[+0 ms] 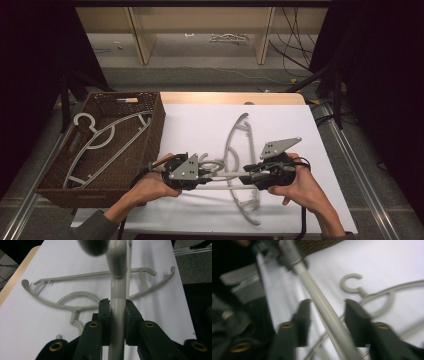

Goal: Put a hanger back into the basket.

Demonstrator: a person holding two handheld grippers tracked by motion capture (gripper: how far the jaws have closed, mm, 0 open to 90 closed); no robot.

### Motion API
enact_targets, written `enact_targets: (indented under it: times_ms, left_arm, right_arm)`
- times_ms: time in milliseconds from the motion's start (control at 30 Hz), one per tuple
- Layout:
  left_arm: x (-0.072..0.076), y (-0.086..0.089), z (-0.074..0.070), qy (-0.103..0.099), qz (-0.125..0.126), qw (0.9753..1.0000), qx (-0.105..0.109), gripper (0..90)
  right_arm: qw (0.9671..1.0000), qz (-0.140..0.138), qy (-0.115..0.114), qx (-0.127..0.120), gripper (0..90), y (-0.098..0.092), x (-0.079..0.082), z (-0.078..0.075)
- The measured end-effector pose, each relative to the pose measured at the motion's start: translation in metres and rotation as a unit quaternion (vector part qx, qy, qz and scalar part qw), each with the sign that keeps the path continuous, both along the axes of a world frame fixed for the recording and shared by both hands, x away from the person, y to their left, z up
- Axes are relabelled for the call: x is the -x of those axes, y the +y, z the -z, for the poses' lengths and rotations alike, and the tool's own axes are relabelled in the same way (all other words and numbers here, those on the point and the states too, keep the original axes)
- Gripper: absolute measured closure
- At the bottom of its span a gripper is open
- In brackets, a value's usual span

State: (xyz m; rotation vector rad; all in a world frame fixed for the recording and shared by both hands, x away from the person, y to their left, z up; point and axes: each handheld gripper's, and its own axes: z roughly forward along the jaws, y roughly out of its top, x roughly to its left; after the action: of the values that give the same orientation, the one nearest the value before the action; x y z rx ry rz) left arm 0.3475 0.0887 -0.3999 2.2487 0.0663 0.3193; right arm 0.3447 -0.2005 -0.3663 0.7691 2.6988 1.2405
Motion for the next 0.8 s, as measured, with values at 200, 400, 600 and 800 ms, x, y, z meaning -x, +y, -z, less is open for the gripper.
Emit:
enact_targets:
  times_ms: [200, 400, 600, 800]
  left_arm:
    - [-0.008, 0.005, -0.005, 0.033, -0.055, 0.9978, 0.014, 79.3]
    - [-0.017, 0.003, -0.016, 0.054, -0.106, 0.9926, 0.023, 79.2]
    - [-0.030, 0.001, -0.039, 0.061, -0.128, 0.9895, 0.029, 79.3]
    - [-0.034, 0.006, -0.064, 0.079, -0.141, 0.9852, 0.056, 79.3]
  right_arm:
    - [0.9950, 0.083, -0.031, -0.048, 35.7, -0.007, -0.003, -0.010]
    - [0.9910, 0.104, -0.040, -0.074, 30.5, -0.014, -0.003, -0.014]
    - [0.9877, 0.117, -0.052, -0.089, 28.6, -0.020, 0.002, -0.017]
    - [0.9870, 0.110, -0.063, -0.099, 28.5, -0.017, 0.008, -0.016]
